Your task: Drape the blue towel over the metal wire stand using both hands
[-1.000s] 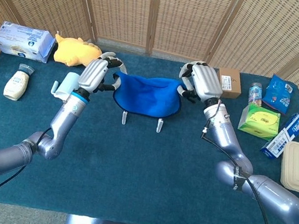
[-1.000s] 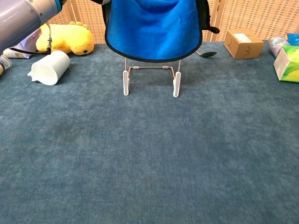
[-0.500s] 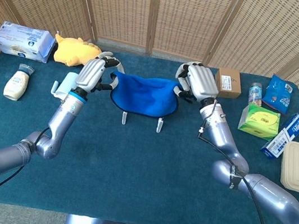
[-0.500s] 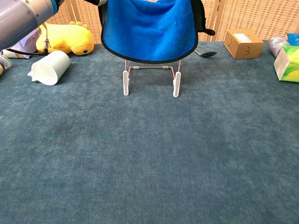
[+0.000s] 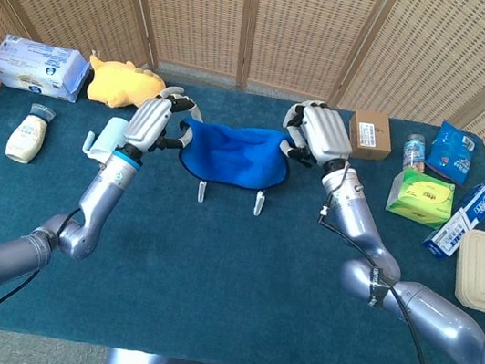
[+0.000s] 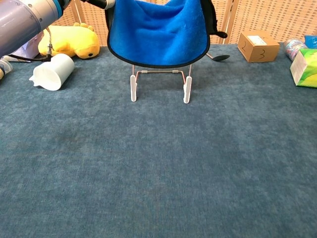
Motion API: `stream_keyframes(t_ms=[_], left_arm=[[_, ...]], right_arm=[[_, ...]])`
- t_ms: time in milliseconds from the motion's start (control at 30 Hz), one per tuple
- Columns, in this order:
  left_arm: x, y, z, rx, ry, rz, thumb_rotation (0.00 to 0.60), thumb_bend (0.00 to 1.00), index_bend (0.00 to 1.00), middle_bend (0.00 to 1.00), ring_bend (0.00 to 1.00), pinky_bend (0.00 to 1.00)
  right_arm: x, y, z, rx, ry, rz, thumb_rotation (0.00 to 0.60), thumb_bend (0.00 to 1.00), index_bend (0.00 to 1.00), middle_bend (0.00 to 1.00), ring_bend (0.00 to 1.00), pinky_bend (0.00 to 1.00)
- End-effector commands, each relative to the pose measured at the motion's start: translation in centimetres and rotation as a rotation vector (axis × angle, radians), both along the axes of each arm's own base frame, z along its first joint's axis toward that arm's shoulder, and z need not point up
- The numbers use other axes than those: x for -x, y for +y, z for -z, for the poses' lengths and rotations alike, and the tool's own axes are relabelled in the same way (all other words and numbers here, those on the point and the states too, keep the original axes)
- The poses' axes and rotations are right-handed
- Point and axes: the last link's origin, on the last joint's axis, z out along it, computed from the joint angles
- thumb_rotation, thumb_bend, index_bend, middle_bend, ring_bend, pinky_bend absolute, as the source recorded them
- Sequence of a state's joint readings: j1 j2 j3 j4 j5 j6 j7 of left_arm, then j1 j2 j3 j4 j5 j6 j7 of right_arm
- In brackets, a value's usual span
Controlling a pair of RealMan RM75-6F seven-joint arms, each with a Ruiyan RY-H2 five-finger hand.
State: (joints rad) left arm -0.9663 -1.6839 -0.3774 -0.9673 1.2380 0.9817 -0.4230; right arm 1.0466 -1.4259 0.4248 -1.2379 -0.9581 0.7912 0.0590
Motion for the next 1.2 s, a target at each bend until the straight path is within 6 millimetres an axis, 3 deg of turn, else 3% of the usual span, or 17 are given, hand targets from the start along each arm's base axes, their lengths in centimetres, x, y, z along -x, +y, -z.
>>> stream_keyframes(t_ms=[33,467,900,1200], left_arm=[[0.0,0.0,0.1,0.002,0.005,-0.001,0.6,0.59,0.76,0.48,0.36,0.15],[0.6,-0.3,0.7,0.034,0.036,-0.006,0.6,0.57,0.64,0.44,0.32,0.12],[0.9,-0.4,0.8,0.041,0.065,-0.015,0.6,0.56,0.61,0.41,0.29,0.11],[1.6,-0.4,0.6,0.051,0.116,-0.026,0.6,0.53,0.47,0.31,0.21,0.08]], right_arm=[[0.2,0.0,-0.1,0.001,0.001,0.003,0.6,0.35,0.97,0.49,0.32,0.25],[1.9,0.2,-0.3,-0.008,0.045,0.024,0.6,0.34,0.77,0.39,0.25,0.22],[3.0,0.4,-0.3,-0.01,0.098,0.029,0.6,0.33,0.74,0.37,0.23,0.2],[3.0,0.2,-0.8,-0.002,0.198,0.002,0.6,0.33,0.69,0.33,0.18,0.17]])
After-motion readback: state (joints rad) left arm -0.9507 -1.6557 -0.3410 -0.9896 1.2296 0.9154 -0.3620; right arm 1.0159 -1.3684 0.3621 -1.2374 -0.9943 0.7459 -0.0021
